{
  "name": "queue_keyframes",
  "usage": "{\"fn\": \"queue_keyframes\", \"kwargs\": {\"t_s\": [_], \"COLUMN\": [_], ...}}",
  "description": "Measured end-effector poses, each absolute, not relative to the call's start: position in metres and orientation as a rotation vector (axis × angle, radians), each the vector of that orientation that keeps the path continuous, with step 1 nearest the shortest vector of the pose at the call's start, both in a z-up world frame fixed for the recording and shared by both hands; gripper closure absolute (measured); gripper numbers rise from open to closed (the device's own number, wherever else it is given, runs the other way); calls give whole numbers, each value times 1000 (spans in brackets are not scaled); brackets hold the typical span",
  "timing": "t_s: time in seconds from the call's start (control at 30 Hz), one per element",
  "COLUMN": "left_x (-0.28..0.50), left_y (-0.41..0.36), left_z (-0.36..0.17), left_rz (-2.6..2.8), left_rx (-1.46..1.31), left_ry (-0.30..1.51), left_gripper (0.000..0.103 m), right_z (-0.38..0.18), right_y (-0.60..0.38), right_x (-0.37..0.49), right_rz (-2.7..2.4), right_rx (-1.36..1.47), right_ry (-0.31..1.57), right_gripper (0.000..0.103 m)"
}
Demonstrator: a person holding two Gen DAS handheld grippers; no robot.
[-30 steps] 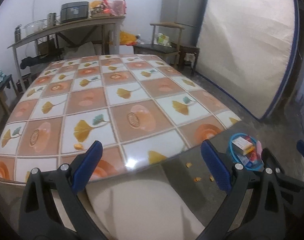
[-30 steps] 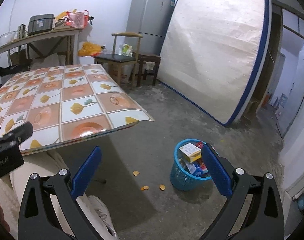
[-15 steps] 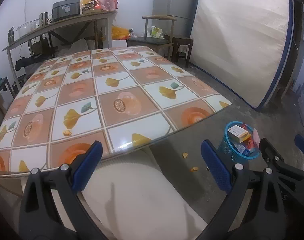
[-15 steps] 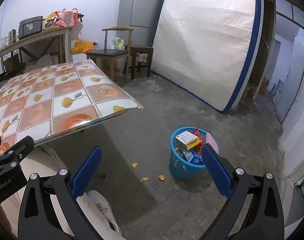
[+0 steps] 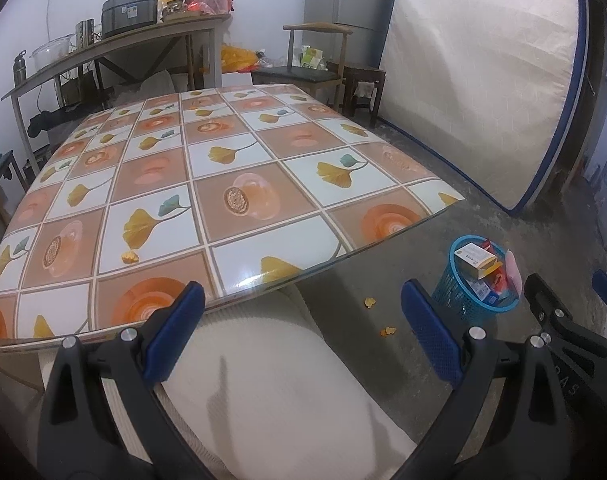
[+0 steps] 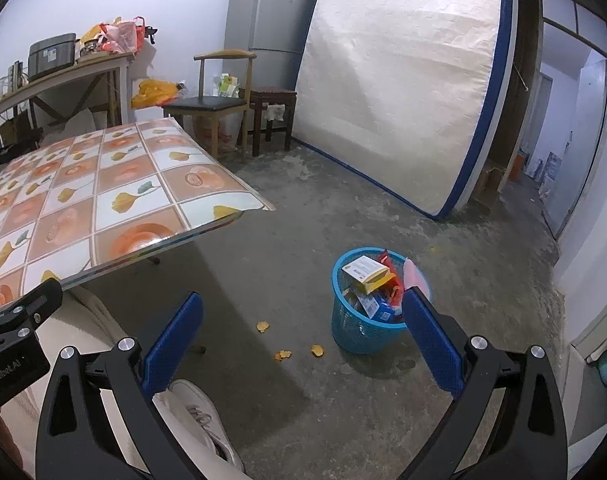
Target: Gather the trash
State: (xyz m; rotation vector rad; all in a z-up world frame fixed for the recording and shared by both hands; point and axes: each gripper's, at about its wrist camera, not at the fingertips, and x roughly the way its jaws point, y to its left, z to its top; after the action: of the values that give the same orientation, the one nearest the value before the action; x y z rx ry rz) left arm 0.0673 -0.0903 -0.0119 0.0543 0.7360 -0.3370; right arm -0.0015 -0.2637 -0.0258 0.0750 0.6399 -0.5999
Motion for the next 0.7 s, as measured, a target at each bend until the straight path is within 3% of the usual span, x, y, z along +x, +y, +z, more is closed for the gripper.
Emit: {"fn": "queue_keyframes", "kwargs": {"t_s": [0.7], "left_x": [69], "left_y": [-90], "left_z": [-14], "left_rz": [-309], "left_rx": [73], "left_ry": [753], "left_gripper": [8], "right_z": [-28], "right_y": [-268], "right_x": [-2], "right_rz": [-624], "right_rx": [81], "right_ry": [648], "right_gripper": [6]}}
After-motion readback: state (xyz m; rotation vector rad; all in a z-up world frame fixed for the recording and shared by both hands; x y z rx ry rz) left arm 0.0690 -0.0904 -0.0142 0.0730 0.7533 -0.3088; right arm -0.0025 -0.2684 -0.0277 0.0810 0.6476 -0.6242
